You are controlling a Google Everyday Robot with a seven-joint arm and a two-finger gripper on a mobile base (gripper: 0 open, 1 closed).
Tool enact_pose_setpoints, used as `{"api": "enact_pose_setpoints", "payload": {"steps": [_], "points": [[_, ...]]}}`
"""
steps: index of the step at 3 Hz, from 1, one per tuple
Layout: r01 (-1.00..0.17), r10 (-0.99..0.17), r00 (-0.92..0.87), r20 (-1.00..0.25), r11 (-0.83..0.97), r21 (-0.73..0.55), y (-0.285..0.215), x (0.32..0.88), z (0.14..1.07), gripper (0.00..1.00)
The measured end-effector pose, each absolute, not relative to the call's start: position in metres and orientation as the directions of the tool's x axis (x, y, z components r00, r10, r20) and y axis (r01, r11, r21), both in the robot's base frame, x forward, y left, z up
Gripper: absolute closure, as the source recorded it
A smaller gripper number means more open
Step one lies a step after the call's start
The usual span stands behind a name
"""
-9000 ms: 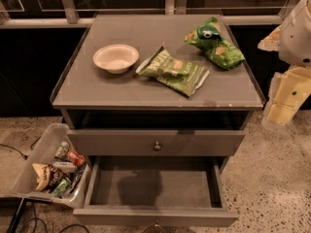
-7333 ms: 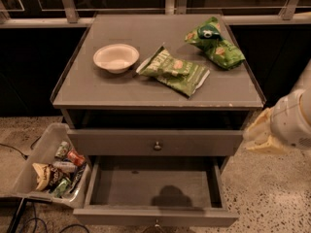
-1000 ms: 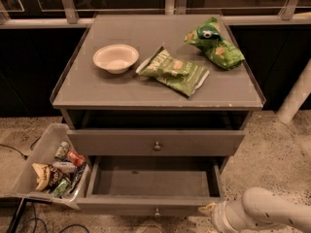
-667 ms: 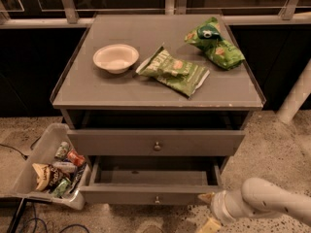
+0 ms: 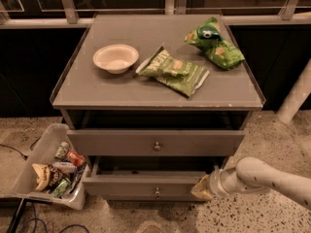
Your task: Close middle drawer
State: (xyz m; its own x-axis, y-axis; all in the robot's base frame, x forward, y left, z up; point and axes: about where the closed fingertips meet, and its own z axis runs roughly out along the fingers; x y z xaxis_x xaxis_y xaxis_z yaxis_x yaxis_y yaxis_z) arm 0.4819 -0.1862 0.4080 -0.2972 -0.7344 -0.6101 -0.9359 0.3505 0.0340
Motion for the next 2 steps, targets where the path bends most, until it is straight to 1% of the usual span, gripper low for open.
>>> {"api": "enact_pose_setpoints", "payload": {"steps": [1, 2], "points": [[-0.934, -0.732, -0.295, -0.614, 0.357, 0.023, -0.1883, 0.4906, 0.4105, 0.64], [-0.934, -0.732, -0.295, -0.614, 0.357, 0.023, -0.1883, 0.4906, 0.4105, 0.41]]}}
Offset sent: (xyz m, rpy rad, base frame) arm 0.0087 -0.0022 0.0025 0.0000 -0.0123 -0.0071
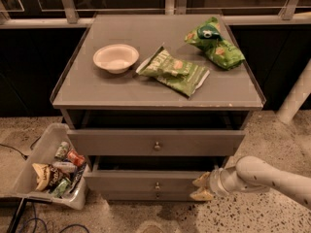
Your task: Close middle drawer
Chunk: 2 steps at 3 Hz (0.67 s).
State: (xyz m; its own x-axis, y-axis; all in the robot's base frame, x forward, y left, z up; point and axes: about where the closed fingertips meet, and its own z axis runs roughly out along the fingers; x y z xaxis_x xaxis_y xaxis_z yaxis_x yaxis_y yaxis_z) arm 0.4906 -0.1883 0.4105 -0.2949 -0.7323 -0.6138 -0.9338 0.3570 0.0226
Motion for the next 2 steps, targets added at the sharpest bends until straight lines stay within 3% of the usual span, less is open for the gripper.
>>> {"api": "enact_pose_setpoints", "payload": {"steps": [2], "points": [[-0.934, -0.732, -0.295, -0.614, 0.357, 0.023, -0.1883, 0.4906, 0.4104, 0.0]]}}
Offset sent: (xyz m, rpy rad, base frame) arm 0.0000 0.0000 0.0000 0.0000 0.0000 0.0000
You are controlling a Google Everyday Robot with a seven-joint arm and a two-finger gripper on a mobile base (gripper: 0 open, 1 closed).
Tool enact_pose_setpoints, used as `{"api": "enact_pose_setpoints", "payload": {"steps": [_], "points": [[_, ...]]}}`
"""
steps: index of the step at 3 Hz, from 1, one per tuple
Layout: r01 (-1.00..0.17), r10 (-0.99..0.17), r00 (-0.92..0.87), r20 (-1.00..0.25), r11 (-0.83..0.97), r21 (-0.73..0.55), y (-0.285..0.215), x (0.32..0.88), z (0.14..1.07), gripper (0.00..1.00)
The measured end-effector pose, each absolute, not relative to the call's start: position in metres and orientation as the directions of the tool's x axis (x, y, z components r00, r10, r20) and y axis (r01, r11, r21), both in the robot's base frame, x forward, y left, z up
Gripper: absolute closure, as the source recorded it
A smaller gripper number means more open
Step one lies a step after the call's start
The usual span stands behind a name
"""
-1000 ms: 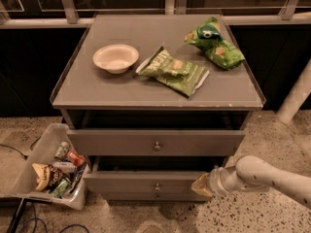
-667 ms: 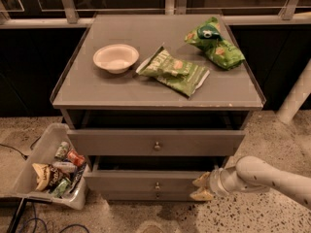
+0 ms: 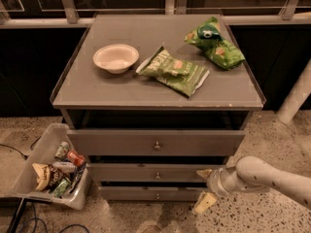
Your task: Close middle drawer
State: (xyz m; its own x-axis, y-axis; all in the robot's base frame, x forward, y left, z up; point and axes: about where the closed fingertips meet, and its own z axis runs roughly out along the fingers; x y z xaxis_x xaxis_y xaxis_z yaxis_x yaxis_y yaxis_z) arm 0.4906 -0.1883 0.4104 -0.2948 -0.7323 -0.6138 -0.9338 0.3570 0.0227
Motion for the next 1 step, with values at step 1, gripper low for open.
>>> {"api": "enact_pose_setpoints", "payload": {"steps": [1], "points": [[-0.934, -0.732, -0.295, -0.614, 0.357, 0.023, -0.1883, 0.4906, 0.4104, 0.0]]}}
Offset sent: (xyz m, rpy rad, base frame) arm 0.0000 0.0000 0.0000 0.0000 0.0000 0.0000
